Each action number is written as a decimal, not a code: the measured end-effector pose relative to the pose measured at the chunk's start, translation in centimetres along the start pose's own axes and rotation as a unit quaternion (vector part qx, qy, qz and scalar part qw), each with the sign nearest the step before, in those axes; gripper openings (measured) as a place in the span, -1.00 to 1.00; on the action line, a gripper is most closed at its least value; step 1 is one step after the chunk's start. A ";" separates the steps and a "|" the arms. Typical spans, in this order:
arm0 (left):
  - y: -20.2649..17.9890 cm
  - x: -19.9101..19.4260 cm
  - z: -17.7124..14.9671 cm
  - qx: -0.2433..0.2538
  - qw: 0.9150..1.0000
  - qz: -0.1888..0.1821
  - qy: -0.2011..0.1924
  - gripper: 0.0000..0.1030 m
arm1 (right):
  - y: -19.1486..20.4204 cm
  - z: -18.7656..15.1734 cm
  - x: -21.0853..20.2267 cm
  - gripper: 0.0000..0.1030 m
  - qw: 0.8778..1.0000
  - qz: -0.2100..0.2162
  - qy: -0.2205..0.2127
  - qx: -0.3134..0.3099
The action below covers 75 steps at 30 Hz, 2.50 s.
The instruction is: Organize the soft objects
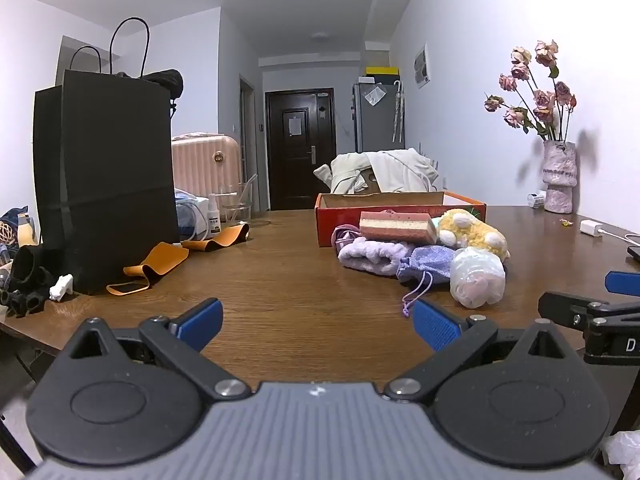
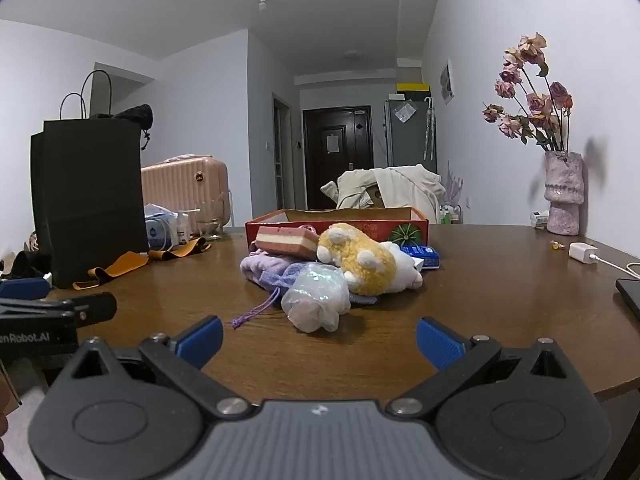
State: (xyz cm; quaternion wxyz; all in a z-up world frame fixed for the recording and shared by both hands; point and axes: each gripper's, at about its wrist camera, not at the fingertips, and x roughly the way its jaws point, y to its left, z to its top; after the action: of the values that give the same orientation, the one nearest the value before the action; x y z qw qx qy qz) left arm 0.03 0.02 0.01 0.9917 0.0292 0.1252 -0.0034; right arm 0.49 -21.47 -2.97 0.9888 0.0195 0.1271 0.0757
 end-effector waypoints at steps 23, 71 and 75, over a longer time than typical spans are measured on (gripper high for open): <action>0.0 0.0 0.0 -0.001 1.000 0.001 -0.001 1.00 | -0.3 -0.5 0.3 1.00 1.000 -0.007 0.013 0.002; 0.0 0.4 -0.4 0.001 1.000 0.002 0.001 1.00 | -0.2 -0.4 0.8 1.00 1.000 -0.011 0.020 -0.001; 0.1 0.5 -0.5 0.002 1.000 0.002 0.001 1.00 | -0.2 -0.5 0.8 1.00 1.000 -0.011 0.021 -0.001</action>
State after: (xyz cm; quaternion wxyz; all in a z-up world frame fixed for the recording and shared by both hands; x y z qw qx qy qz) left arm 0.36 0.12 -0.53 0.9915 0.0314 0.1261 -0.0015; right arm 1.14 -21.50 -3.61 0.9867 0.0154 0.1477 0.0659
